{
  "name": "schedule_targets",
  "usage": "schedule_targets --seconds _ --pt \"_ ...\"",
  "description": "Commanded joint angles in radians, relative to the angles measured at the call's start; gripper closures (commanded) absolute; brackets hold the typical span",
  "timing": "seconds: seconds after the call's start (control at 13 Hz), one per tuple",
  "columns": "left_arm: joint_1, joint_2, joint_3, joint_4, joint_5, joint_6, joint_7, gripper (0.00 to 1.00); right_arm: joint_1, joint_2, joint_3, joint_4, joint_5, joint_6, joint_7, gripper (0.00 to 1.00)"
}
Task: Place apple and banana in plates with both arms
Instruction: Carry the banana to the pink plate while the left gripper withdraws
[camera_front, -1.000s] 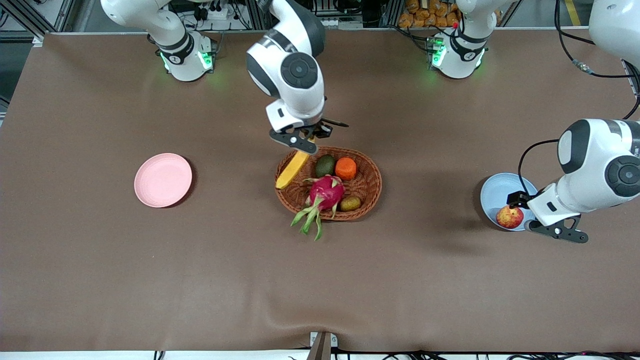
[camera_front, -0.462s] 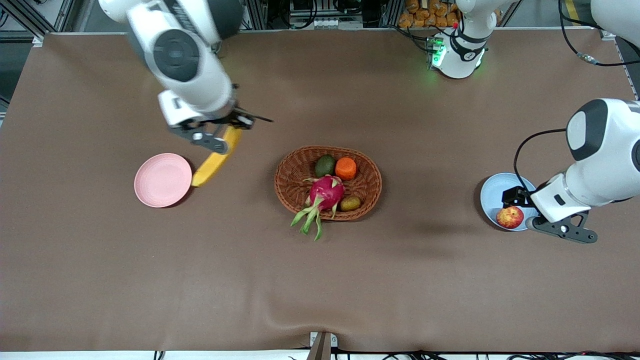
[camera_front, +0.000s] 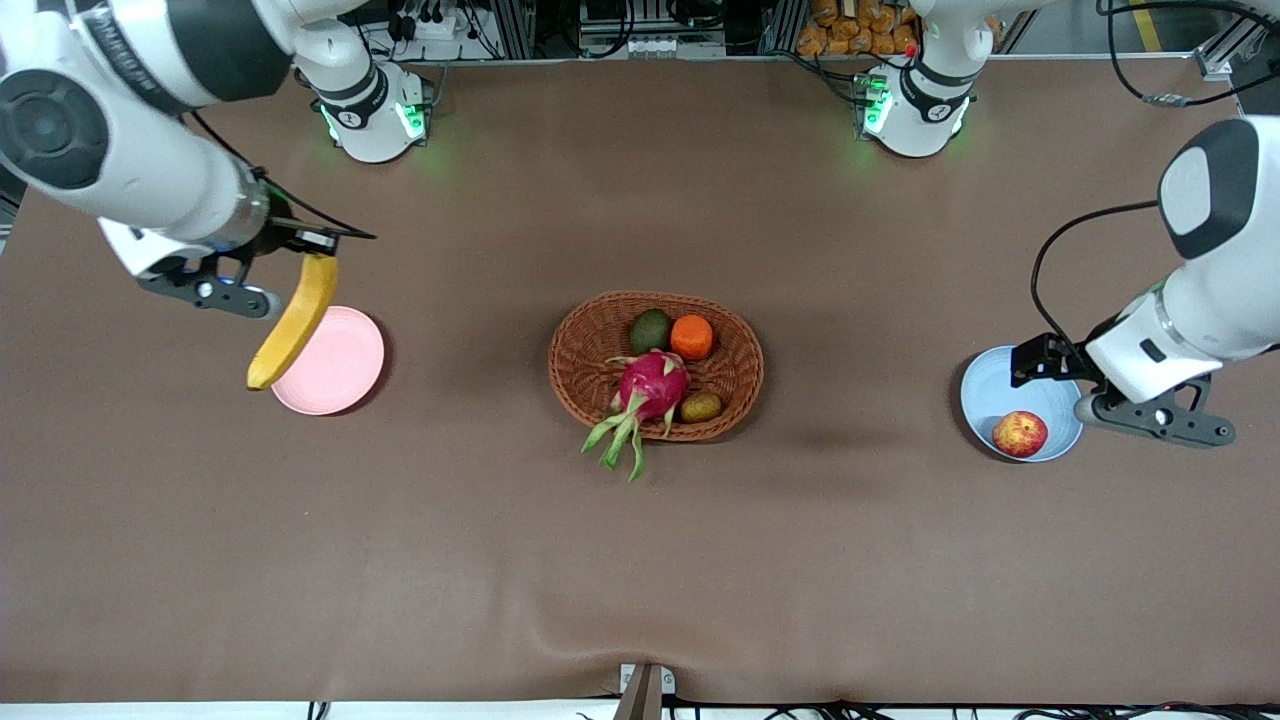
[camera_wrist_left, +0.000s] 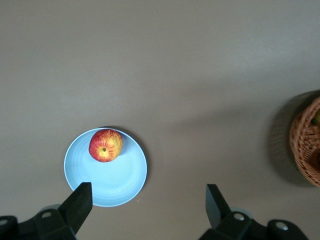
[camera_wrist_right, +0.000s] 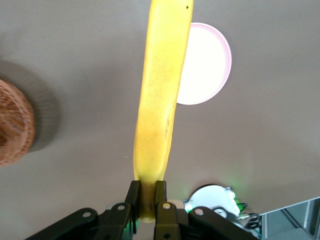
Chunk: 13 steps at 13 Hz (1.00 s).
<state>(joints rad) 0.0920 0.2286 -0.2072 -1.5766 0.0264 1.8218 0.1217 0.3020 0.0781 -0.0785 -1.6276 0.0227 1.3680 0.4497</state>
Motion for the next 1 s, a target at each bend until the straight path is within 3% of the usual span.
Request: schedule_targets --seconds 0.0,0.15,0.31,0.62,0.92 --pt "-0.063 -0.070 0.051 -0.008 -0.014 -0.073 -0.069 0.00 -0.118 -0.070 0.022 -0.122 -0.014 0.057 -0.164 1.00" --pt "-0.069 -0.100 0.055 -0.008 -0.011 -0.100 -0.079 0.00 -0.173 -0.113 0.022 -0.231 -0.014 0.136 -0.259 1.00" --pt "-0.110 -0.141 0.107 -0.010 -0.009 -0.139 -0.097 0.00 -0.199 -0.144 0.022 -0.338 -0.014 0.215 -0.319 1.00" --pt "-0.112 -0.222 0.129 -0.034 -0.009 -0.211 -0.086 0.00 -0.204 -0.153 0.022 -0.547 -0.014 0.422 -0.324 1.00" --pt "-0.109 -0.288 0.129 -0.086 -0.014 -0.210 -0.083 0.00 -0.250 -0.136 0.020 -0.670 -0.014 0.574 -0.382 1.00"
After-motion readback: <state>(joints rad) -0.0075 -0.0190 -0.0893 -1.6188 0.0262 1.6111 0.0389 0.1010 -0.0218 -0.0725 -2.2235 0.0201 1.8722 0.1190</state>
